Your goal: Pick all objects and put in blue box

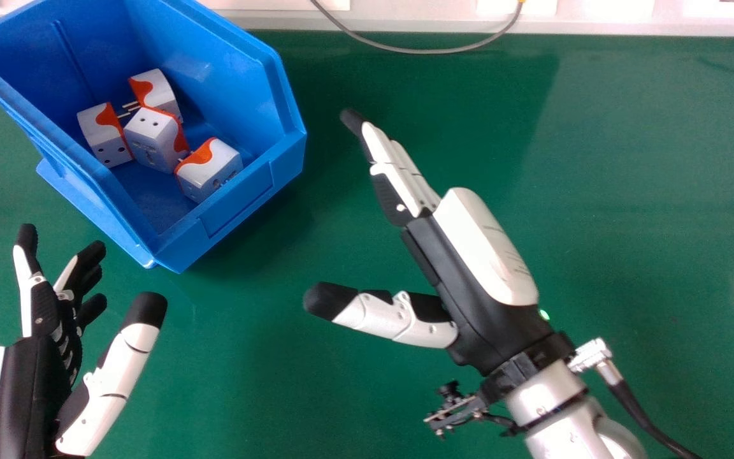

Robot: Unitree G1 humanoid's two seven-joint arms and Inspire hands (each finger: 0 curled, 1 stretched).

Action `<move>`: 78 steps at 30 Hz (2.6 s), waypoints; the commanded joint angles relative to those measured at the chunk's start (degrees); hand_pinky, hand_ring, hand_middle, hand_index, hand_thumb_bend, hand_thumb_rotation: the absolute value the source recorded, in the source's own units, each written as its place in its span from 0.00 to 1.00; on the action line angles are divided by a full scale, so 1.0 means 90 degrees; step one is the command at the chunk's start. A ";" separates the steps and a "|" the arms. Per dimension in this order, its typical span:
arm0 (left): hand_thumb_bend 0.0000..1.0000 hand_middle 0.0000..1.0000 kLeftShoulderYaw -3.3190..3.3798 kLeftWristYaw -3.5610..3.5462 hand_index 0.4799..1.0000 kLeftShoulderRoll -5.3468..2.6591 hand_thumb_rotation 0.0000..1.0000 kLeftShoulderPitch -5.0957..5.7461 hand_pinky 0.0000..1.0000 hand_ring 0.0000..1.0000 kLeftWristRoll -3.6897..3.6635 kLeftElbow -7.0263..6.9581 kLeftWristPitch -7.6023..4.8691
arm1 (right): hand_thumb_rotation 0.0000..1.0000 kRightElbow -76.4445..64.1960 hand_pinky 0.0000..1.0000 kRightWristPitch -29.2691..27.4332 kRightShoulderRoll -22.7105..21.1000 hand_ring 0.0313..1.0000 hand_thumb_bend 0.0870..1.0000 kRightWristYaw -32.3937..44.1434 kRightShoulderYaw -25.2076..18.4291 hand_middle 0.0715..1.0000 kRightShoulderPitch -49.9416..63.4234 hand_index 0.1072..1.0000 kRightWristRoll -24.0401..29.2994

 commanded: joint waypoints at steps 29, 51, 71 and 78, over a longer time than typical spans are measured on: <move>0.74 0.91 0.0194 0.0342 0.81 -0.0144 0.91 0.0445 0.85 0.92 0.0282 0.0717 -0.1535 | 1.00 0.0364 1.00 -0.0678 0.0470 1.00 0.42 0.0960 -0.2124 1.00 0.0897 1.00 0.3666; 0.57 0.90 0.0207 0.0406 0.80 0.0028 0.85 -0.0365 0.82 0.90 0.0134 0.0696 -0.0680 | 1.00 -0.0060 1.00 0.0522 0.0209 1.00 0.27 0.1707 -0.2676 1.00 0.0865 1.00 0.4017; 0.47 1.00 0.0000 0.0479 0.99 -0.0144 0.85 0.0015 0.99 1.00 0.0391 -0.0073 0.0202 | 1.00 0.0140 0.98 0.0368 0.0063 1.00 0.25 0.1625 -0.3108 1.00 0.0701 1.00 0.3716; 0.52 1.00 -0.0047 0.0424 1.00 -0.0082 0.87 0.0067 1.00 1.00 0.0434 -0.0201 0.0305 | 1.00 0.0057 0.98 0.0342 0.0044 1.00 0.24 0.1651 -0.3185 1.00 0.0781 1.00 0.3716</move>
